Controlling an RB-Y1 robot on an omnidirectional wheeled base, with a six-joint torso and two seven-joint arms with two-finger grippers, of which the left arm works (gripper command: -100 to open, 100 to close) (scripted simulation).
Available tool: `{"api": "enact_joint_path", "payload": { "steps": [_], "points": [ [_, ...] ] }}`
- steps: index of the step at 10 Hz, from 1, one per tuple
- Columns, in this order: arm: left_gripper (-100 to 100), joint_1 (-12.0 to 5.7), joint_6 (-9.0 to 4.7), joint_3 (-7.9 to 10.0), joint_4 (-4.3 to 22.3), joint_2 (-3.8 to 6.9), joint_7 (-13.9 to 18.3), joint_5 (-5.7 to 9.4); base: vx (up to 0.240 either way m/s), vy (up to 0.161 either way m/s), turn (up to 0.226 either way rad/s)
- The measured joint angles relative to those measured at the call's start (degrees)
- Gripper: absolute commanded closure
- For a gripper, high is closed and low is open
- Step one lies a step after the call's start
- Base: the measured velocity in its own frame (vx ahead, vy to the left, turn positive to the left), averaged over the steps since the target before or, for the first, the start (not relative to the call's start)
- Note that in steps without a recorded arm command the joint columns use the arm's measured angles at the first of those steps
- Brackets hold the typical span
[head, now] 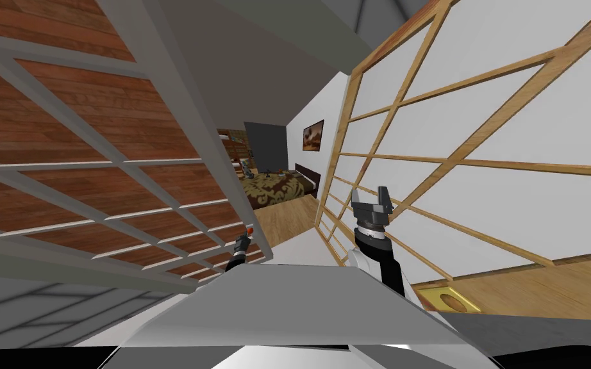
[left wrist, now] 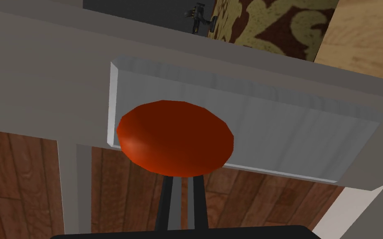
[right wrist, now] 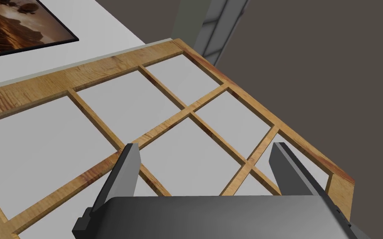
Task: Pull the door open
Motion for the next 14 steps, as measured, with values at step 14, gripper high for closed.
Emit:
{"api": "enact_joint_path", "payload": {
  "steps": [14],
  "points": [
    [-100,-0.64,0.01,-5.00,-2.7,-1.32,20.2,11.88,-0.066,0.002,-0.056]
  ]
}}
